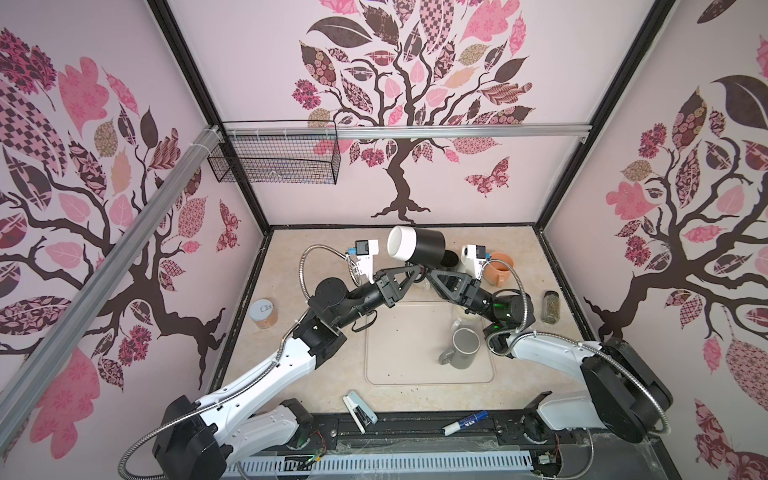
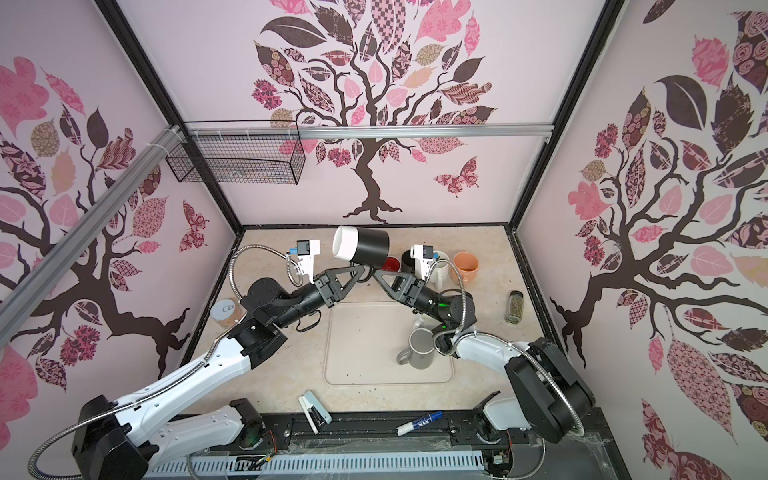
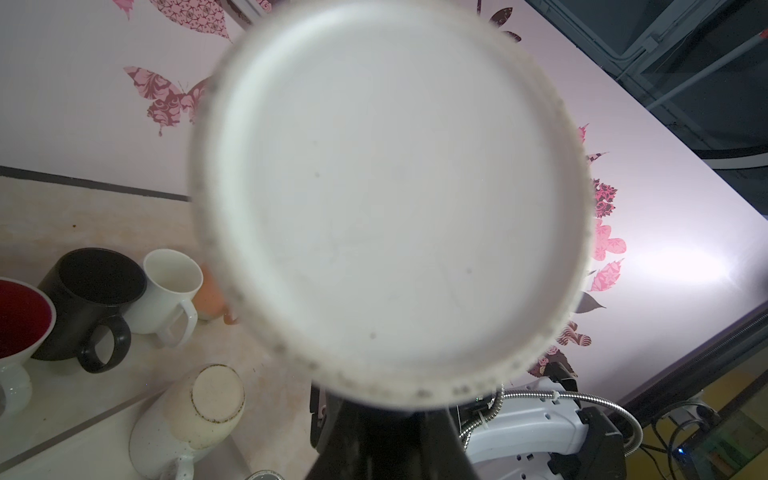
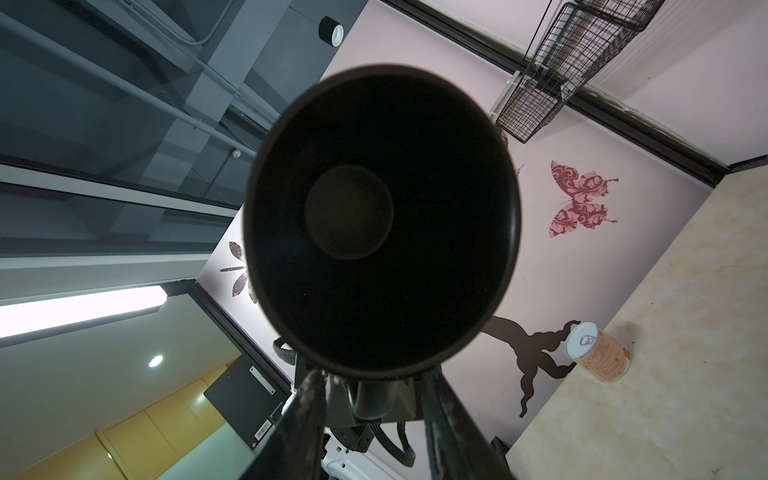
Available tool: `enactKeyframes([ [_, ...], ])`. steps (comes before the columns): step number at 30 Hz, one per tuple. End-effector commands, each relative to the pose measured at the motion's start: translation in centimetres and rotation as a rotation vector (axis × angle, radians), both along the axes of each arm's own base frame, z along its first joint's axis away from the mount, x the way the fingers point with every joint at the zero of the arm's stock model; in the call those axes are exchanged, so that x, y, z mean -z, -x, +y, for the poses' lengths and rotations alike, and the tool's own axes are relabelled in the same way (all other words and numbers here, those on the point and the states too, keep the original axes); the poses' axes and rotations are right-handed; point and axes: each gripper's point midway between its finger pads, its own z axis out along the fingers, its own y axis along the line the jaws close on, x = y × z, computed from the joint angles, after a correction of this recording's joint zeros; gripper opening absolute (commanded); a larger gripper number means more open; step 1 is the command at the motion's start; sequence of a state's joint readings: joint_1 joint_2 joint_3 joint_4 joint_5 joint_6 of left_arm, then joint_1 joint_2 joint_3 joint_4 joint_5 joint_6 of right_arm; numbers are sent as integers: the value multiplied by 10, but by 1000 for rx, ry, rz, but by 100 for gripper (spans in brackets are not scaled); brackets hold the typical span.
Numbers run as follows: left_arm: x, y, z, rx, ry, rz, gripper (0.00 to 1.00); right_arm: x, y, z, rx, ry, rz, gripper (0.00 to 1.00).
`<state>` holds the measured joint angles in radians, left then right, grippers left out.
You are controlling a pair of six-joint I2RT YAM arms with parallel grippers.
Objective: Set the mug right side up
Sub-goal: 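Close the right gripper on the black mug's rim while the left gripper holds it, then open the left gripper and draw back while the right gripper carries the mug away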
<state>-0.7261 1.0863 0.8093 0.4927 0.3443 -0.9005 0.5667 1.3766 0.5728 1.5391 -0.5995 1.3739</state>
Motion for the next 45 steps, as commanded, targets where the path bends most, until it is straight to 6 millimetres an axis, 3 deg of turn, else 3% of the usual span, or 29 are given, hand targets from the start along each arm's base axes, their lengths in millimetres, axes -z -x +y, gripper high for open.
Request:
enactKeyframes([
  [1,-25,14,1,27,72,-106,0,-19,3,2,-20,-38,-48,42],
  [7,-23,17,-3,43,68,-103,0,-22,-1,3,-14,-48,-48,41],
  [15,-10,31,-29,101,61,-87,0,-30,-7,4,-3,-64,-48,36],
  [26,18,38,-16,78,59,-31,0,-33,-12,-5,53,-77,-45,33],
  [28,17,40,-16,90,56,-32,0,-34,-14,-4,59,-73,-46,28],
  [33,21,42,-19,112,53,-18,0,-40,-12,-2,38,-79,-54,2],
  [38,27,42,-21,115,46,-15,0,-40,-14,-1,57,-46,-59,0],
  [39,29,39,-19,96,38,-13,13,-38,-15,-1,65,-38,-53,0],
  [40,32,36,-16,63,20,-2,38,-39,-13,-2,69,-34,-61,0],
  [41,37,32,-12,26,-6,13,73,-39,-13,-1,72,-25,-67,0],
  [42,44,25,-5,-31,-42,32,95,-39,-12,-1,76,-15,-69,0],
  [45,55,13,19,-184,-141,59,96,-36,-13,-1,100,21,-77,0],
])
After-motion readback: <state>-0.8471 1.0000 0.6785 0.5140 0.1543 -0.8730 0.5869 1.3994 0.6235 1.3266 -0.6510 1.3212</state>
